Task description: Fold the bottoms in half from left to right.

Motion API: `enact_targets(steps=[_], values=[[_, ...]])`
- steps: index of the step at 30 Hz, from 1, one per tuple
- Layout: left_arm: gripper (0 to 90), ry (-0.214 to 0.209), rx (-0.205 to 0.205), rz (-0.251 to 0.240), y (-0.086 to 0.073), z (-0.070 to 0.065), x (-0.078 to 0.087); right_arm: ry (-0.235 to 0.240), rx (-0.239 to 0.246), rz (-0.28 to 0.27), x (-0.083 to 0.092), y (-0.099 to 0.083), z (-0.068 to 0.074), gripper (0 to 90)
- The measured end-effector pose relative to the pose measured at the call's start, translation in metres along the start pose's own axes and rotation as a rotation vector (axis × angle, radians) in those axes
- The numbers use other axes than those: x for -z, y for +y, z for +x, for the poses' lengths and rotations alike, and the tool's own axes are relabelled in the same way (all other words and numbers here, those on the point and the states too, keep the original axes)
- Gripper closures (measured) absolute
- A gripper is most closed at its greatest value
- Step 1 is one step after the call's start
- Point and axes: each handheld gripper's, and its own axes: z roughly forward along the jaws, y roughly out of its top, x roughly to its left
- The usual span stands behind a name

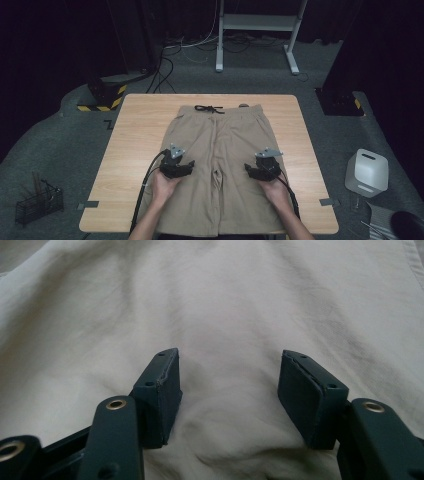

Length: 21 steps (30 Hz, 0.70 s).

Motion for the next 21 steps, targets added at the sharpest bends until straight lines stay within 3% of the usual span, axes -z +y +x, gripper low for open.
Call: enact_targets(steps=[8, 16, 21], values=[[36.1, -0.018, -0.019, -0.001, -0.019, -0.019, 0.022, 0.010, 0.011, -0.027, 0.025, -0.028, 0.021, 42.3], [36.8, -0.028, -0.021, -0.001, -0.033, -0.031, 0.038, 0.034, 0.035, -0.014, 0.041, -0.042, 0.031, 42.3], [36.3, -0.051, -0.047, 0.017, -0.038, -0.037, 0.046, 0.044, 0.052, -0.013, 0.048, -0.048, 0.035, 45.2]])
